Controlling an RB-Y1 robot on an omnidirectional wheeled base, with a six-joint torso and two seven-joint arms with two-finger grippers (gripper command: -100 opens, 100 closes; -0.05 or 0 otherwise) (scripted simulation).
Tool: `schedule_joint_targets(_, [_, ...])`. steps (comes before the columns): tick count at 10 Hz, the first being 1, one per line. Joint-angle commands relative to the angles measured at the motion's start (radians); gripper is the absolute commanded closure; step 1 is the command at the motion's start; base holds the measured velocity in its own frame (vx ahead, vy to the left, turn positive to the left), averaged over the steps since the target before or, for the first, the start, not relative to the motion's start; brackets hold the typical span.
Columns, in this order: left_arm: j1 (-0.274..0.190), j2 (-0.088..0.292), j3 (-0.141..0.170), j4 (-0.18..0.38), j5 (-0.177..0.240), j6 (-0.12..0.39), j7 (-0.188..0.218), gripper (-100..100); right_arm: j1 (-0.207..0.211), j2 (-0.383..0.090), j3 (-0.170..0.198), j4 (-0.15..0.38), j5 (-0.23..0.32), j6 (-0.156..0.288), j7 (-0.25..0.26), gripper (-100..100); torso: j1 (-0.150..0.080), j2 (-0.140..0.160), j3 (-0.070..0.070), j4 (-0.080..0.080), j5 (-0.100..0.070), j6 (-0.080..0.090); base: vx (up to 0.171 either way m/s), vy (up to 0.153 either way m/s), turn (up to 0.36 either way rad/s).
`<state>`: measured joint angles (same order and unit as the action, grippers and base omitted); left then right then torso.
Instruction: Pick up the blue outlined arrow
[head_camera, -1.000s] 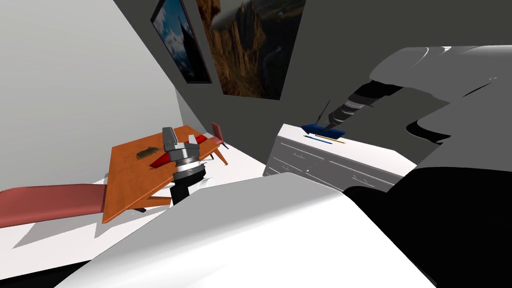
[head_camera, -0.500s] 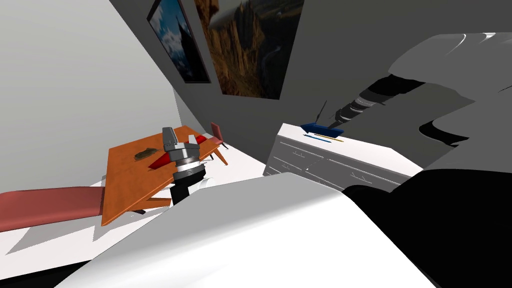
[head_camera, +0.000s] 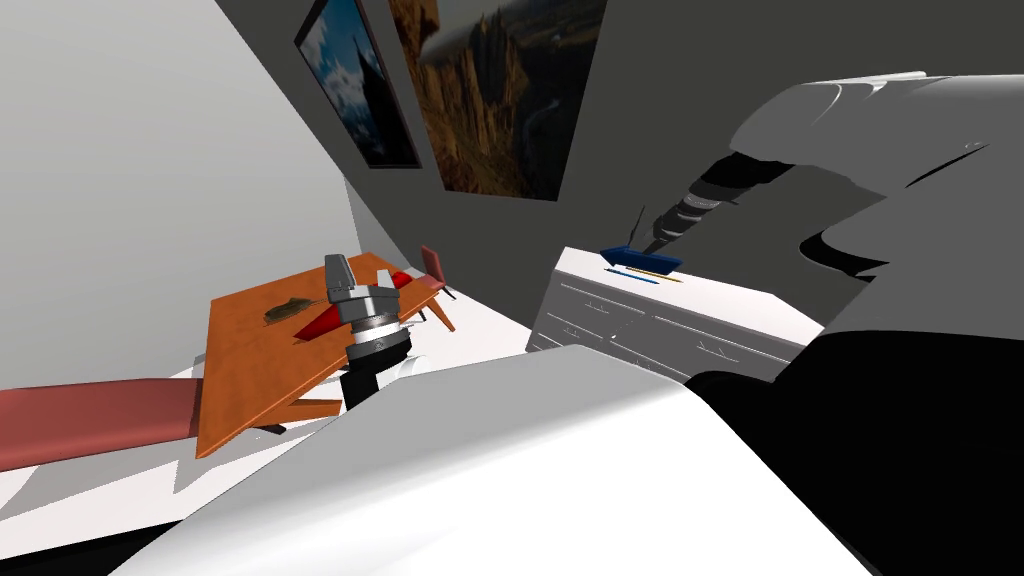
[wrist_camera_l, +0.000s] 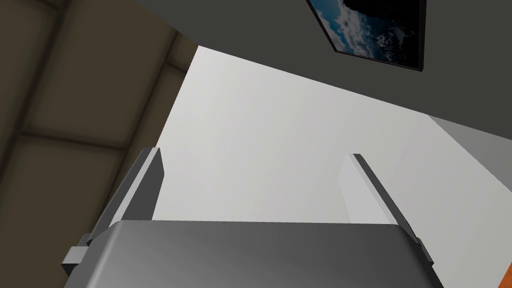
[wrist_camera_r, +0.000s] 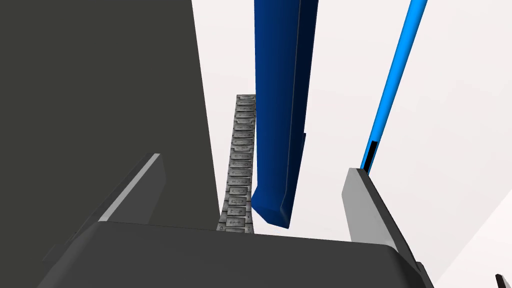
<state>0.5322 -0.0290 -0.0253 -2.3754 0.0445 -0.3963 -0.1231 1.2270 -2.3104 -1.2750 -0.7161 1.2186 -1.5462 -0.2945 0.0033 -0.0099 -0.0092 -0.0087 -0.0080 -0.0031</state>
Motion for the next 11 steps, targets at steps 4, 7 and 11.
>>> schedule_joint_targets(4, [0.0,0.0,0.0,0.0,0.0,0.0,0.0,0,0.016,-0.04,-0.021,0.004,0.023,-0.103,0.0,-100,-0.001,-0.001,-0.001,0.0,-0.001,0.0,0.043,-0.03,0.005])
schedule_joint_targets(7, [0.0,0.0,0.0,0.0,0.0,0.0,0.0,0,0.02,-0.051,-0.027,0.002,0.03,-0.169,-0.002,-100,0.0,0.001,0.001,0.0,0.0,0.0,0.016,-0.013,0.002])
schedule_joint_targets(11, [0.0,0.0,0.0,0.0,0.0,0.0,0.0,0,-0.031,-0.097,0.023,-0.058,-0.019,-0.128,0.037,-100,0.001,0.003,0.002,0.001,0.0,0.0,0.006,-0.005,-0.026])
